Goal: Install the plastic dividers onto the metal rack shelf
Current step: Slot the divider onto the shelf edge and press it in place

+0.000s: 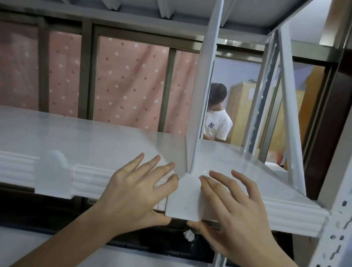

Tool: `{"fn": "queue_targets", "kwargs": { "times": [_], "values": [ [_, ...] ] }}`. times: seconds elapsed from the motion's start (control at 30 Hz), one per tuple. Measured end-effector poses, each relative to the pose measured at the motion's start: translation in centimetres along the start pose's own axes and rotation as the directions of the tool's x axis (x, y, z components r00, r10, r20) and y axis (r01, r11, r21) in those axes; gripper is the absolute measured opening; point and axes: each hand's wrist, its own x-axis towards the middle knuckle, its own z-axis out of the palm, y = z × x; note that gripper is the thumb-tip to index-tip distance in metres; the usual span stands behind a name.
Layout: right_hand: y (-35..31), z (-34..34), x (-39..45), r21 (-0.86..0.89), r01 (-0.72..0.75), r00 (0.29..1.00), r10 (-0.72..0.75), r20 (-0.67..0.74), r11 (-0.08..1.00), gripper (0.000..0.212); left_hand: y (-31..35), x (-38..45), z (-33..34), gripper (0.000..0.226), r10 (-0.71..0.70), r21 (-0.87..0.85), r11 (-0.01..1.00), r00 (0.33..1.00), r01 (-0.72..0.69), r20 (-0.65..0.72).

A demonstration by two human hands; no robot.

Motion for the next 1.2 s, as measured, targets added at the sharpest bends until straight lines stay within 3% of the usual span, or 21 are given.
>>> {"fn": "queue_targets", "kwargs": {
  "times": [0.3, 0.63, 1.03, 1.2],
  "values": [
    [-1.9, 0.5, 1.4, -0.008, -0.001, 1.0, 0.001, 0.004, 1.0, 0.069, -2.1, -1.4, -0.7, 0.06, -0.042, -0.133, 0.99, 0.996, 0.053, 0.082],
    [-3.4, 0.5, 2.7, -0.041, -0.055, 0.997, 0.057, 0.052, 0.998, 0.07, -3.6, -1.5, -1.1, 0.052, 0.022, -0.205, 0.979, 0.99, 0.007, 0.141],
    [-5.4, 1.0, 2.3, 0.047, -0.243, 0.97, 0.242, 0.013, 0.969, 0.068, -3.5, -2.2, -0.2, 0.051, -0.03, -0.211, 0.977, 0.999, 0.034, 0.021],
    [-6.6, 1.2, 2.4, 0.038, -0.325, 0.946, 0.325, 0.001, 0.945, 0.063, -3.5, -2.5, 0.1, 0.067, 0.016, -0.18, 0.984, 1.0, -0.013, 0.015]
  ]
}}
